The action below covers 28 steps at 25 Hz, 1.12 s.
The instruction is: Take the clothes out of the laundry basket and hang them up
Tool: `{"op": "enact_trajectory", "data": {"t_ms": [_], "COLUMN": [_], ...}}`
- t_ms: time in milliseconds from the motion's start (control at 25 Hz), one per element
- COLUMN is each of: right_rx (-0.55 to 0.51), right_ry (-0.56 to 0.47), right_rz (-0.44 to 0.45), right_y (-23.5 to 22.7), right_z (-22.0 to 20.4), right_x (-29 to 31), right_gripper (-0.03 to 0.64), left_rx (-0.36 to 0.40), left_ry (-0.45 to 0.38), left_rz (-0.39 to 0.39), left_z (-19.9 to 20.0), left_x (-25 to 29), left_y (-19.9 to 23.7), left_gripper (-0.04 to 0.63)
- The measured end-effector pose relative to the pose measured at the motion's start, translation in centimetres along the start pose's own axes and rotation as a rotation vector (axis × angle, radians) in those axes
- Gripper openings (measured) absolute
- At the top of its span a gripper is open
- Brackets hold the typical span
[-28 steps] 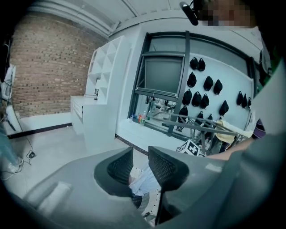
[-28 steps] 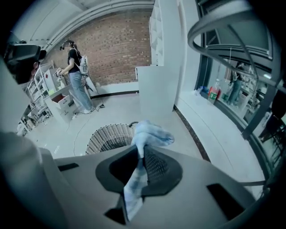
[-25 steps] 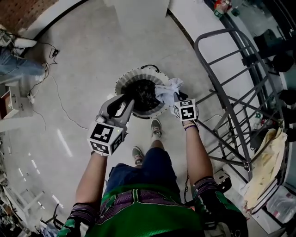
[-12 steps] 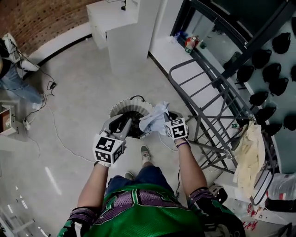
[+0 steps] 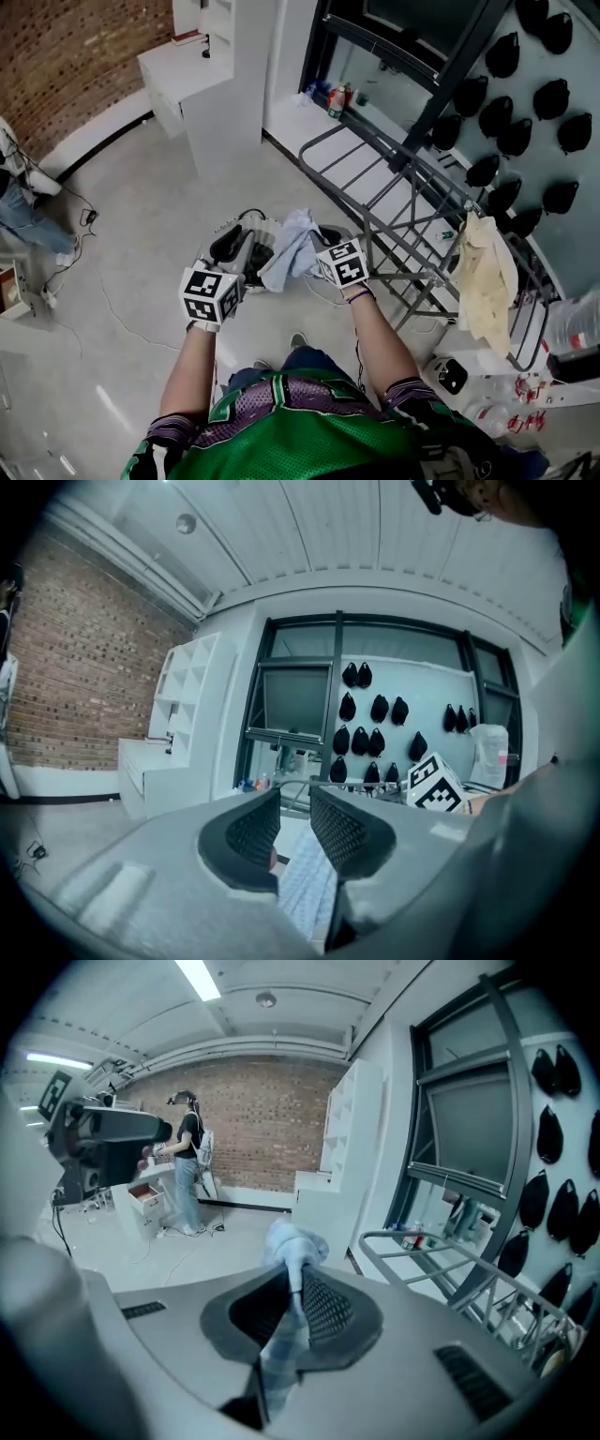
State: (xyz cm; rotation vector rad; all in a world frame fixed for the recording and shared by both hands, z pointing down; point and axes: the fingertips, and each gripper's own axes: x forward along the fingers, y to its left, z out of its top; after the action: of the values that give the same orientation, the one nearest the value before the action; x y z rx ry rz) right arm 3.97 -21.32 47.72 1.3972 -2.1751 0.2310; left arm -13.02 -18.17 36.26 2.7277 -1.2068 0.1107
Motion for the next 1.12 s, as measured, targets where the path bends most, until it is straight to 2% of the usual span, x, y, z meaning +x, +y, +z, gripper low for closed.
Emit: {"op": "enact_trajectory", "data": {"t_ms": [320,680,1120], "right_rx": [-0.029,-0.057,-0.076], "right_ry": [-0.119,-0.237,-0.329], "right_rz": [-0.019,-0.039,-0.064], "right_y": [-2.8,-9.5,-17.0], "right_z": [3.7,5.7,5.9], "right_x": [-9.6,-19.4,-26.1], "right_gripper": [0.04,0.04,0.04], "left_rx": [0.042,0.059,0.103], "left_ry": [-0.044,-0.072,-0.068], "left_rz": [-0.084,-0.171,-0.211], "left_z": [3.6,6.3,6.9], "left_x": [4.1,10.6,15.4], "left_y": [-7.2,-18.2,-27.3], "left_gripper": [0.107,0.107,0.107]}}
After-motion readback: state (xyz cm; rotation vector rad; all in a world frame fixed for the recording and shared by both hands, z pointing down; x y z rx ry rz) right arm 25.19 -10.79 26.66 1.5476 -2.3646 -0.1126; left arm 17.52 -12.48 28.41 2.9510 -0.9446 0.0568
